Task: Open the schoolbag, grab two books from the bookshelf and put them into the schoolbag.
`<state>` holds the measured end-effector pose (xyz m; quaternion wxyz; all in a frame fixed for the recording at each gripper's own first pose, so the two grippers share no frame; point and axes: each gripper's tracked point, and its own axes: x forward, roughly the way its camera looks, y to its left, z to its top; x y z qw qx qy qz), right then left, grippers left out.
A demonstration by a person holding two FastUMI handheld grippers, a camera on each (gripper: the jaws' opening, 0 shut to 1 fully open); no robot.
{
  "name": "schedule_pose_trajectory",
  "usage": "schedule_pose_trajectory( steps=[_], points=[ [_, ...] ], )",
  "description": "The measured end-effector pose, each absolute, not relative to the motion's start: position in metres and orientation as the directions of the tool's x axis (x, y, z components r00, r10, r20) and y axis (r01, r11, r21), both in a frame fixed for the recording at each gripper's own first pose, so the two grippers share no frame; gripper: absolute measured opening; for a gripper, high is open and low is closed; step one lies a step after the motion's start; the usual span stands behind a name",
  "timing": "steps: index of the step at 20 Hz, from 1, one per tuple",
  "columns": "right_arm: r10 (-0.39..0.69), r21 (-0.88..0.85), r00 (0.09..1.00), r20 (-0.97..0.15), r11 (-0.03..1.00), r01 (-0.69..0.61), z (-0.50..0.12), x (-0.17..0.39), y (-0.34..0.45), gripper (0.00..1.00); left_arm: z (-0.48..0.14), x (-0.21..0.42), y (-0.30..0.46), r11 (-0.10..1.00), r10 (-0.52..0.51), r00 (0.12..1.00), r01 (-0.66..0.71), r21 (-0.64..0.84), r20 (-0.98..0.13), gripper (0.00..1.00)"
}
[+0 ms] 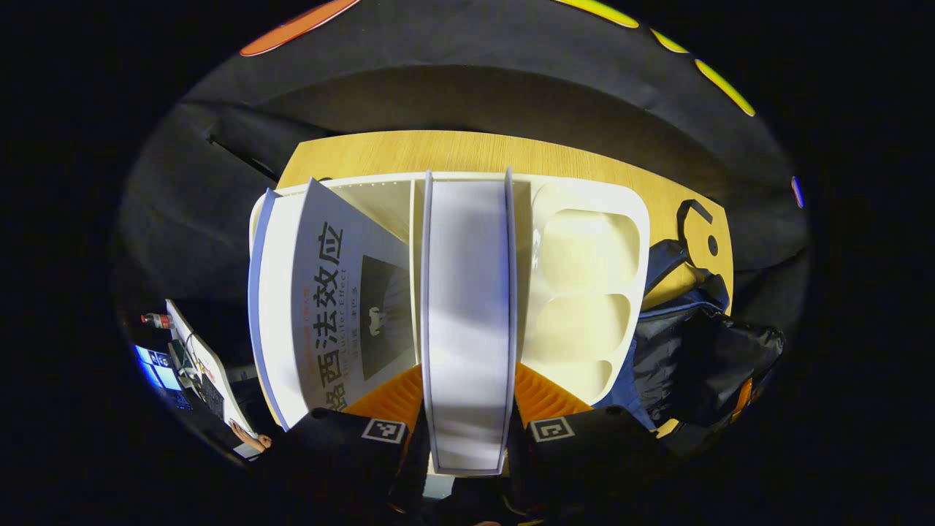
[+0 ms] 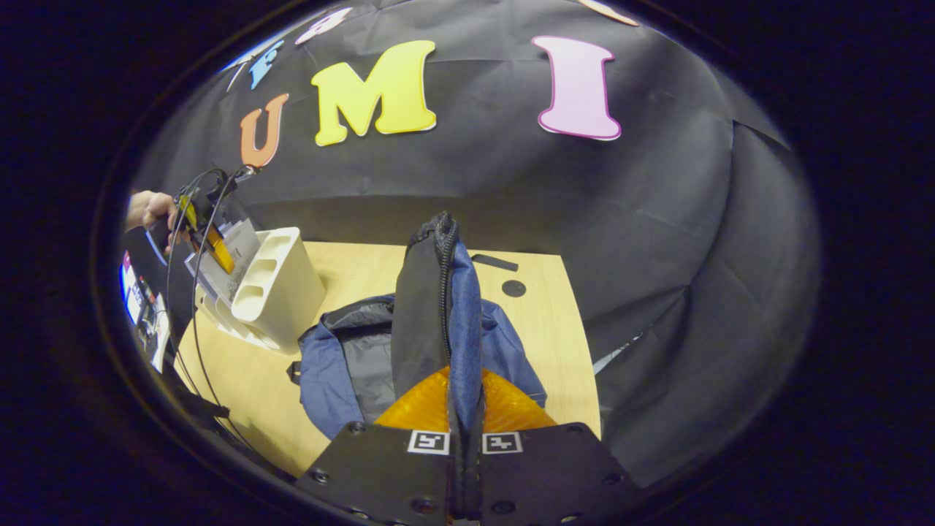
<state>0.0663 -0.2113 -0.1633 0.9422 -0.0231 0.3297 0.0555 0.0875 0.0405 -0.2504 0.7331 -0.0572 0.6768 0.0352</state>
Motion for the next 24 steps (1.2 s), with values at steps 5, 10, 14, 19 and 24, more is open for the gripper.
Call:
schedule_pose_trajectory(
  steps=[5,10,14,19,24],
  points=[
    [0.089,-0.009,0.778,-0.622,0.993,-0.120,-0.167,0.064,-0.206,0.02,-0.211,0.074,0.047,0.990,-0.049,0.155,-0.123,-0.069,-0.987,0.44],
    [0.088,-0.018,0.774,-0.627,0.992,-0.127,-0.169,0.063,-0.199,0.01,-0.151,0.040,0.045,0.973,-0.170,0.251,-0.111,-0.203,-0.953,0.41],
    [0.085,-0.034,0.772,-0.630,0.990,-0.137,-0.168,0.059,-0.193,0.01,-0.107,0.008,0.060,0.938,-0.246,0.324,-0.157,-0.309,-0.913,0.40],
    [0.070,-0.028,0.767,-0.638,0.993,-0.113,-0.169,0.054,-0.193,0.01,-0.082,-0.030,0.040,0.815,-0.427,0.387,-0.227,-0.533,-0.817,0.39],
    [0.045,-0.056,0.761,-0.647,0.993,-0.106,-0.170,0.050,-0.192,0.02,-0.098,-0.052,-0.017,0.698,-0.567,0.425,-0.206,-0.686,-0.705,0.39]
  ],
)
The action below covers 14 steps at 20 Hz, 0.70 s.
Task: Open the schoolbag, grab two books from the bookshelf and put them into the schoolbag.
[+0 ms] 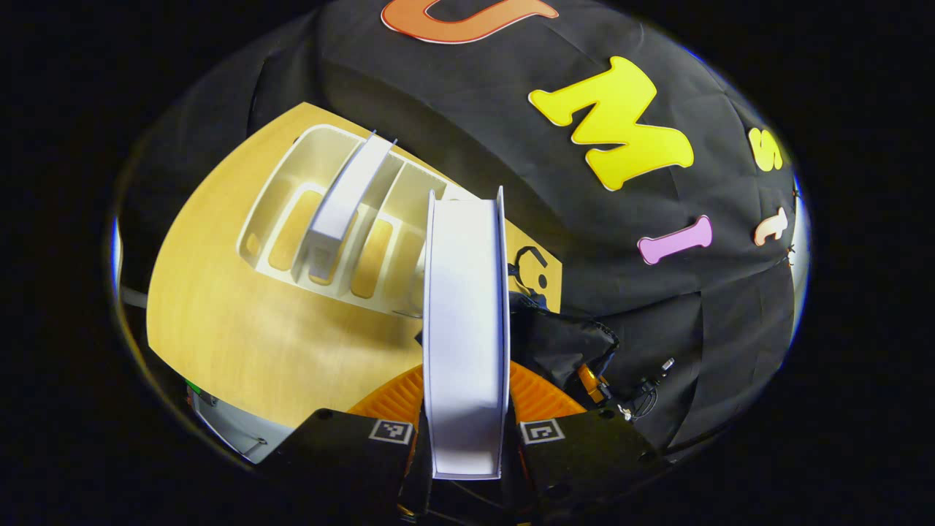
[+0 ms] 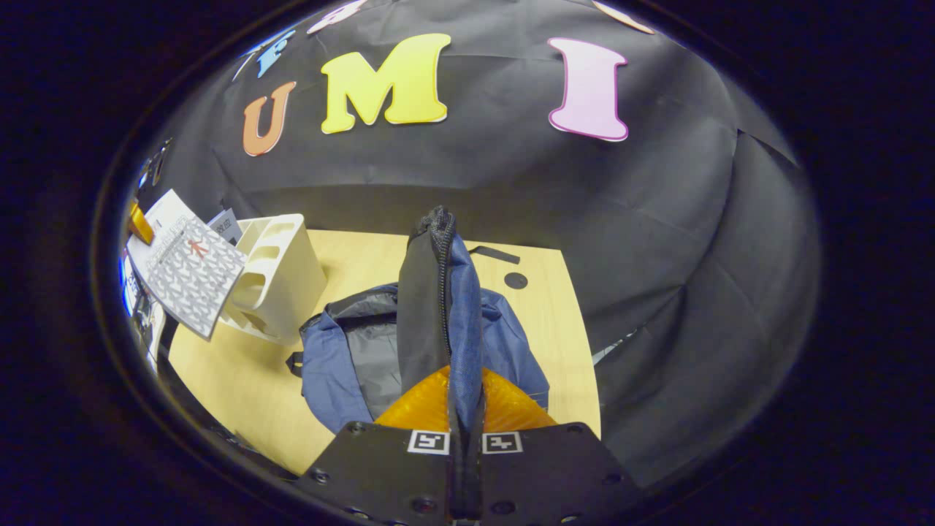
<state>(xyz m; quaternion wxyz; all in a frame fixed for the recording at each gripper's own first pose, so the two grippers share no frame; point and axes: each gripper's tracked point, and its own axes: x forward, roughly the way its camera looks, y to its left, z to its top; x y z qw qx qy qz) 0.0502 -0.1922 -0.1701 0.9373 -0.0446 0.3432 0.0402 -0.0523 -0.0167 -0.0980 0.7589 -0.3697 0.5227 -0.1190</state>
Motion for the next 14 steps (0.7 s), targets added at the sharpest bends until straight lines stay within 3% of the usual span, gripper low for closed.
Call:
schedule_pose_trajectory(
  steps=[5,8,14],
  points=[
    [0.032,-0.044,0.754,-0.656,0.996,-0.081,-0.169,0.050,-0.191,0.01,-0.136,-0.076,-0.098,0.644,-0.652,0.412,-0.141,-0.752,-0.636,0.39],
    [0.027,-0.043,0.749,-0.662,0.996,-0.073,-0.168,0.050,-0.190,0.01,-0.149,-0.061,-0.144,0.594,-0.682,0.449,-0.120,-0.795,-0.577,0.39],
    [0.026,-0.031,0.745,-0.666,0.998,-0.062,-0.164,0.051,-0.196,0.01,-0.204,-0.043,-0.203,0.661,-0.660,0.458,-0.023,-0.750,-0.595,0.39]
  ],
)
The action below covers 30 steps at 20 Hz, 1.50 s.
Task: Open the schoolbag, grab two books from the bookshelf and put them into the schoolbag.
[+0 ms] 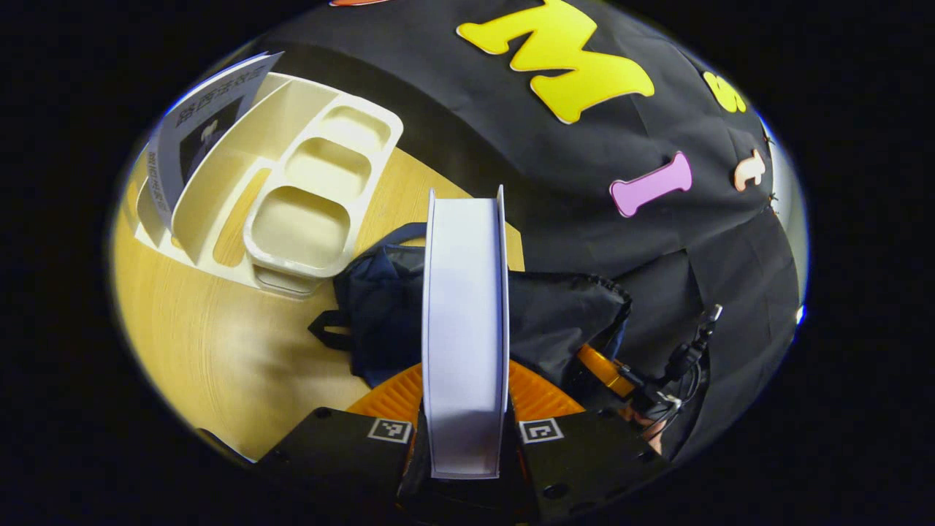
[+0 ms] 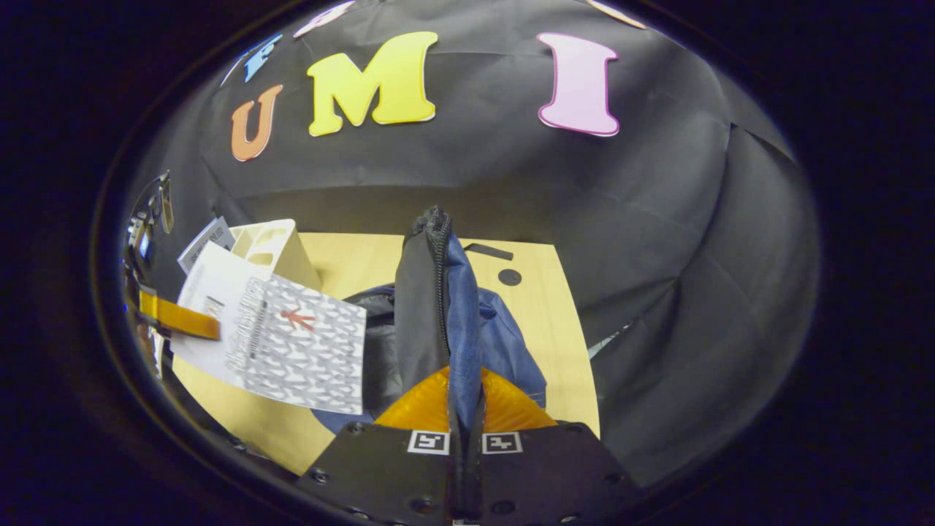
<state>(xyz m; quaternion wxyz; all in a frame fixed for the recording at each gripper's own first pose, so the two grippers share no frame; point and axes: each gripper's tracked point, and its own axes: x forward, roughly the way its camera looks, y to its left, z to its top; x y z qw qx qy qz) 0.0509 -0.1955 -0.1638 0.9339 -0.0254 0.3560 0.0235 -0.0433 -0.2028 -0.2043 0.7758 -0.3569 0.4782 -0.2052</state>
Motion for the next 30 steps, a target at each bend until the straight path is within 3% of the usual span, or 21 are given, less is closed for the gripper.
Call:
schedule_pose_trajectory(
  steps=[8,15,19,21,24,27,29,30],
  points=[
    [0.039,0.008,0.732,-0.680,0.999,-0.045,-0.159,0.050,-0.199,0.02,-0.259,-0.034,-0.274,0.551,-0.732,0.428,-0.087,-0.830,-0.530,0.39],
    [0.045,0.015,0.733,-0.679,0.999,-0.048,-0.154,0.051,-0.194,0.04,-0.292,-0.027,-0.325,0.505,-0.775,0.416,-0.046,-0.862,-0.476,0.39],
    [0.058,0.018,0.739,-0.672,0.998,-0.062,-0.152,0.052,-0.186,0.01,-0.309,-0.014,-0.337,0.408,-0.809,0.406,-0.134,-0.903,-0.425,0.37],
    [0.061,0.021,0.737,-0.673,0.998,-0.064,-0.151,0.052,-0.184,0.01,-0.318,-0.016,-0.340,0.378,-0.827,0.384,-0.160,-0.912,-0.411,0.41],
    [0.063,0.026,0.734,-0.677,0.998,-0.062,-0.152,0.050,-0.182,0.01,-0.329,-0.022,-0.341,0.412,-0.824,0.352,-0.162,-0.896,-0.443,0.45],
    [0.065,0.026,0.731,-0.680,0.998,-0.064,-0.155,0.049,-0.179,0.02,-0.338,-0.028,-0.340,0.457,-0.819,0.297,-0.178,-0.871,-0.490,0.57],
    [0.064,0.022,0.730,-0.680,0.998,-0.067,-0.156,0.049,-0.176,0.04,-0.354,-0.037,-0.331,0.554,-0.775,0.242,-0.185,-0.812,-0.584,0.75],
    [0.066,0.022,0.730,-0.680,0.997,-0.069,-0.156,0.049,-0.175,0.01,-0.363,-0.043,-0.326,0.592,-0.755,0.213,-0.185,-0.784,-0.620,0.64]
  ],
)
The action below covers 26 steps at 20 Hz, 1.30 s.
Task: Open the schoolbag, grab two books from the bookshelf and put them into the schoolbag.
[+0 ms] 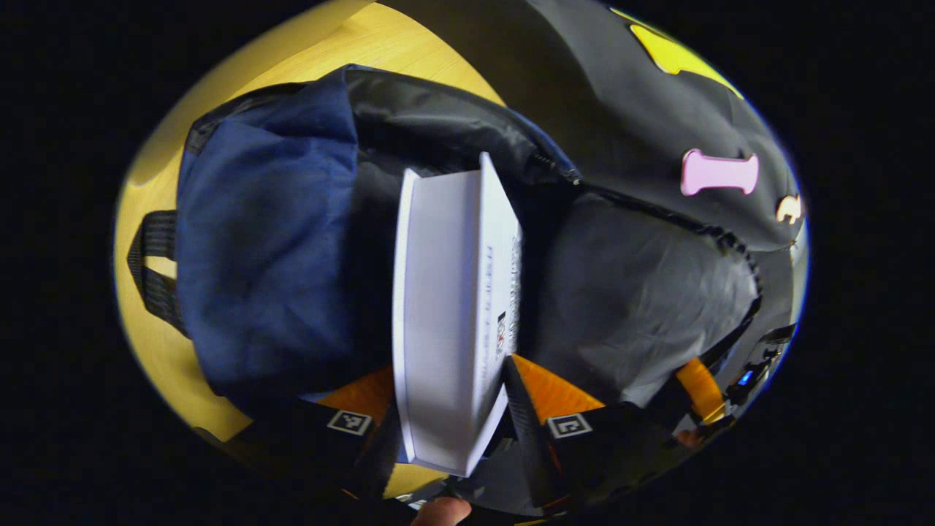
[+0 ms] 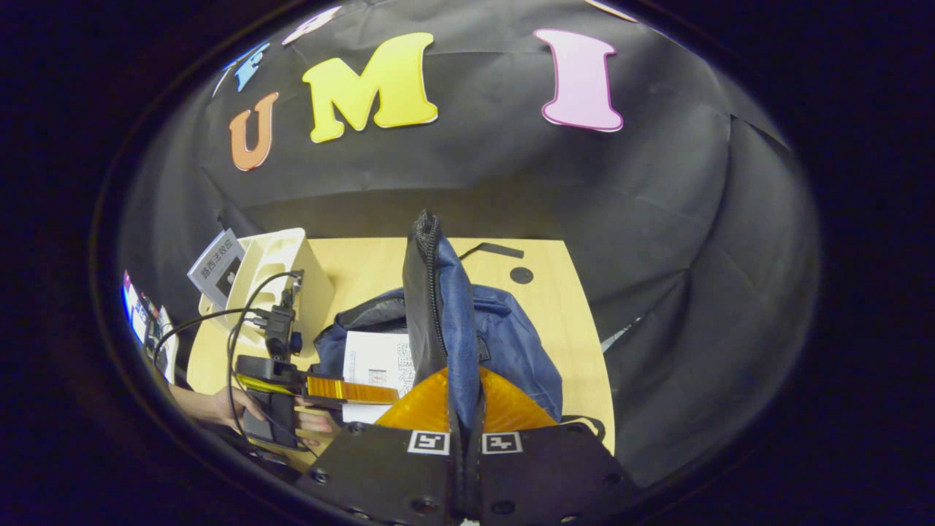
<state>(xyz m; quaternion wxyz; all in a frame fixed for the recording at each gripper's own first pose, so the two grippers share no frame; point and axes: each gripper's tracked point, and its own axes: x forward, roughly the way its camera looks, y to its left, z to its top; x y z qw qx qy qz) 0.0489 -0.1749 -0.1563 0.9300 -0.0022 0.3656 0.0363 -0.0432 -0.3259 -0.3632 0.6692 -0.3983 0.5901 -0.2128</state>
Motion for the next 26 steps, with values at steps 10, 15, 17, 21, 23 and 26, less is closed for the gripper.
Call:
schedule_pose_trajectory(
  steps=[10,15,17,21,23,26],
  points=[
    [0.033,-0.039,0.732,-0.681,0.996,-0.082,-0.165,0.046,-0.159,0.01,-0.342,-0.059,-0.214,0.916,-0.399,0.181,0.043,-0.398,-0.899,0.86],
    [0.019,-0.075,0.736,-0.677,0.993,-0.094,-0.166,0.044,-0.146,0.01,-0.296,-0.042,-0.154,0.966,-0.257,0.335,0.097,-0.239,-0.907,0.86],
    [0.010,-0.086,0.735,-0.677,0.992,-0.093,-0.165,0.043,-0.142,0.01,-0.272,-0.032,-0.125,0.979,-0.202,0.423,0.078,-0.187,-0.884,0.86],
    [-0.007,-0.093,0.732,-0.681,0.993,-0.077,-0.164,0.040,-0.138,0.01,-0.220,-0.021,-0.057,0.996,-0.084,0.564,0.033,-0.079,-0.822,0.88],
    [-0.020,-0.092,0.728,-0.685,0.994,-0.059,-0.163,0.038,-0.139,0.01,-0.200,-0.023,-0.032,0.997,-0.070,0.588,0.020,-0.073,-0.806,0.89],
    [-0.035,-0.105,0.723,-0.690,0.993,-0.052,-0.162,0.037,-0.138,0.01,-0.172,-0.018,0.005,0.996,-0.059,0.612,-0.014,-0.085,-0.789,0.96]
  ],
)
